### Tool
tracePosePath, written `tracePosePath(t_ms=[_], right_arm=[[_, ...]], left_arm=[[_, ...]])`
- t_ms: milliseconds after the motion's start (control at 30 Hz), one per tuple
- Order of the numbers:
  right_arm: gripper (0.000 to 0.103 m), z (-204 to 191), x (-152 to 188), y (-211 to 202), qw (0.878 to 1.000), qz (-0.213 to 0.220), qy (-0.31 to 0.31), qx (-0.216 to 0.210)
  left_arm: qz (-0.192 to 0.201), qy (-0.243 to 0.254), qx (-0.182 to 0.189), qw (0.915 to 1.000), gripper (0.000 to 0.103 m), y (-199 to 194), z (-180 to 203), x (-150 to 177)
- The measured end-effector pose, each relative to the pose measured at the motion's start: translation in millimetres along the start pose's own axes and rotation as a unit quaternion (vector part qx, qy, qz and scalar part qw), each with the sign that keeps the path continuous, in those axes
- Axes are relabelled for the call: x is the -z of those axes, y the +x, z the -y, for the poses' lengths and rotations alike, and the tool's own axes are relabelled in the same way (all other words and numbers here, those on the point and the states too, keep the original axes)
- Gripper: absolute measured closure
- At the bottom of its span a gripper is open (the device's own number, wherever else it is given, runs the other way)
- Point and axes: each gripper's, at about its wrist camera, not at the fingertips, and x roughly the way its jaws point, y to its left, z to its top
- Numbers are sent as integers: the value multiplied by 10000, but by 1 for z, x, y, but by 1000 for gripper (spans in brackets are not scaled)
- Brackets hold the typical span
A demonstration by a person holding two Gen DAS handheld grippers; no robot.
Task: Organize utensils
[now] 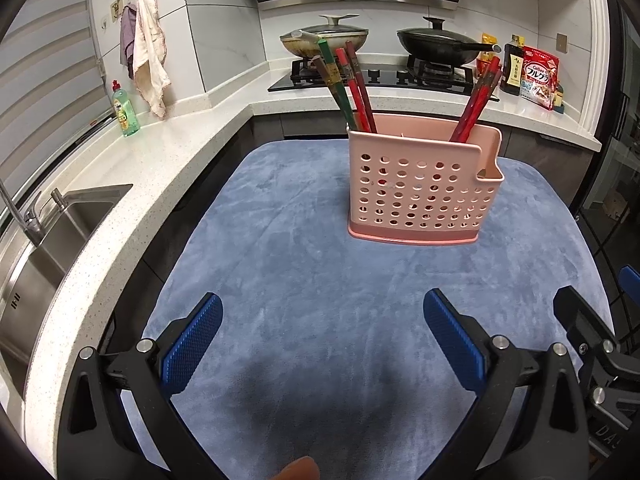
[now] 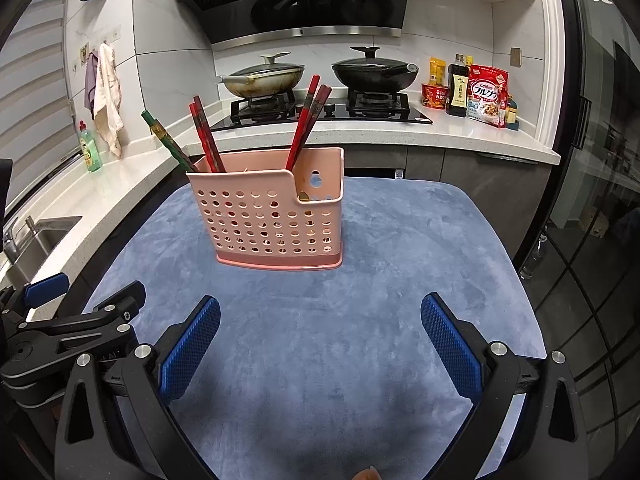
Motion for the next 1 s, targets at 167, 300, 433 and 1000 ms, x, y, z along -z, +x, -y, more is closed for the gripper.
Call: tracePosePath(t_ms=[167,300,433,1000], right_arm=[[6,-2,0,3,10000,-30,-13,-7],[7,-1,1,3,10000,-22,26,-26],[7,-1,1,3,10000,-19,10,-7],[7,-1,2,4,10000,-45,-10,11]], left_arm=[[46,44,-47,10000,7,-1,2,1],[61,20,-83,9999,7,-1,1,0],[51,-34,-47,10000,7,-1,-1,1],[18,-49,-60,10000,7,1,-1,0]])
